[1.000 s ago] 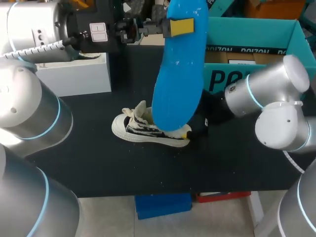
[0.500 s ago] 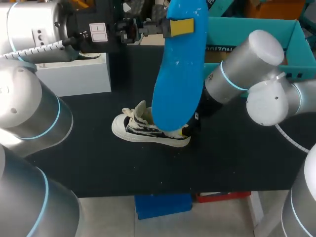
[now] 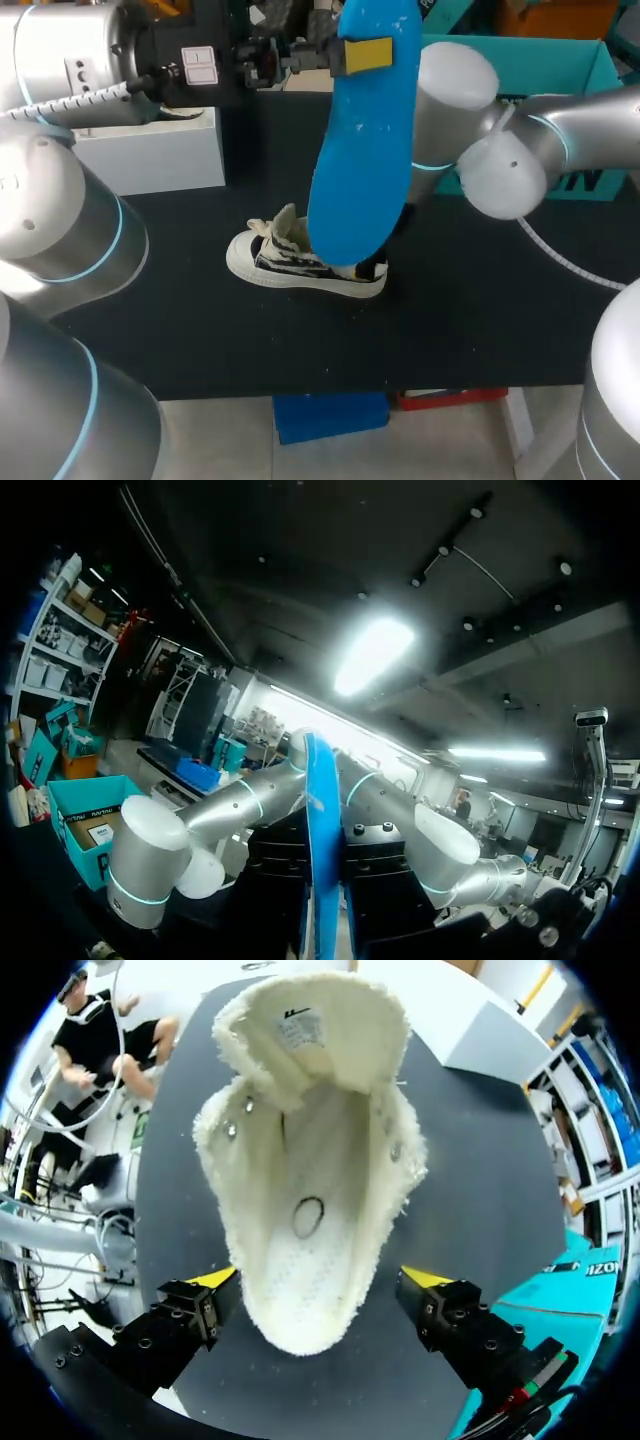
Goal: Take the shoe out of the shoebox, open the shoe tongue, remove and reinsert the insole, then place the shoe into the shoebox
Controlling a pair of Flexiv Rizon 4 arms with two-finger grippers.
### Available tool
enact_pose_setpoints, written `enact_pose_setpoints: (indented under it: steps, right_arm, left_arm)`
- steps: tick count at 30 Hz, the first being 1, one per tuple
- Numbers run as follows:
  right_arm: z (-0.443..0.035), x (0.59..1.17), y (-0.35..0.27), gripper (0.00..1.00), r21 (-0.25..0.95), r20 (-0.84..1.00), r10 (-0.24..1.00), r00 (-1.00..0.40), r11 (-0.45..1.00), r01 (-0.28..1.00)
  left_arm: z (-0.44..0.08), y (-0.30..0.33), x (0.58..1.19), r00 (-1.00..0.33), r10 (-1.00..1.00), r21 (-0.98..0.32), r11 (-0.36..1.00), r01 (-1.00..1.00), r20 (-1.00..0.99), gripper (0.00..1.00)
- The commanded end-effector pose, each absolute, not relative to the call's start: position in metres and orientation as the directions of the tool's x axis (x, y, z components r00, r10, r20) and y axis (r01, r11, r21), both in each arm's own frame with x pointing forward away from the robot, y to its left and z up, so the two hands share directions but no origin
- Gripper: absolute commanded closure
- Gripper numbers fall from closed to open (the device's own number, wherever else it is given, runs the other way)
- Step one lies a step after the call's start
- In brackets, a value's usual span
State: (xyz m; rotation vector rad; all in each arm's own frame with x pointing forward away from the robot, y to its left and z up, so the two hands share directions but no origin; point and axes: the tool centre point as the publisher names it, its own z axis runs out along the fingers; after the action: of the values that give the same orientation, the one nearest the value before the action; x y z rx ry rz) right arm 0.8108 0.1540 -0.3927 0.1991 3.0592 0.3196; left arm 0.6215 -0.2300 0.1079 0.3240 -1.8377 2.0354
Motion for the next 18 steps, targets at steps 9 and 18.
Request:
enact_pose_setpoints:
  steps: [9,18]
  right_arm:
    - [-0.403,0.810,0.161,0.00,-0.065,-0.027,0.155,-0.988,0.986,0.157]
    - [-0.408,0.807,0.160,0.00,-0.034,-0.023,0.178,-0.984,0.983,0.179]
  left_arm:
    - [0.108,-0.231,0.621,-0.902,0.119,-0.902,-0.073,-0.425,0.416,1.00]
    - [0.108,-0.231,0.621,-0.902,0.119,-0.902,-0.073,-0.425,0.416,1.00]
